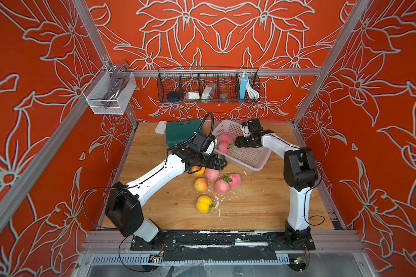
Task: Put the peaches into the basket
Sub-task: Place the peach in the basket.
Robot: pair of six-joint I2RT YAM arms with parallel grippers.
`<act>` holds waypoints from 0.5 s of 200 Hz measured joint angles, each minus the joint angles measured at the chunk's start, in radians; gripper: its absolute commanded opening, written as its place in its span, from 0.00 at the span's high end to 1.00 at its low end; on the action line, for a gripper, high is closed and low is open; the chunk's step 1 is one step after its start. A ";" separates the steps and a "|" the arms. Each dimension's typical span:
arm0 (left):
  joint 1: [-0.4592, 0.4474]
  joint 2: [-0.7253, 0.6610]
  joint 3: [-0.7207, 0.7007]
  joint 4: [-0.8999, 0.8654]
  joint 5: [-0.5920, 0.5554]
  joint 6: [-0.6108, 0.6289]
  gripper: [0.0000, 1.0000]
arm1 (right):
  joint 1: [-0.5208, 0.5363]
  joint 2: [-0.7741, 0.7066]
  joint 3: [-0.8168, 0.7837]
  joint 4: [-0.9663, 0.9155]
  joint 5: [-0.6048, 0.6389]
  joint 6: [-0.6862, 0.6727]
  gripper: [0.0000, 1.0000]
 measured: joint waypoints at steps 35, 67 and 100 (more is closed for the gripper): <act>0.006 -0.009 -0.012 0.000 0.000 0.000 0.01 | 0.000 0.020 0.000 -0.005 0.000 0.001 0.31; 0.009 -0.024 -0.013 0.001 0.001 -0.001 0.01 | 0.000 0.031 0.000 -0.008 0.000 0.003 0.25; 0.011 -0.046 -0.031 0.004 0.002 -0.003 0.01 | 0.000 0.042 0.000 -0.008 0.000 0.006 0.20</act>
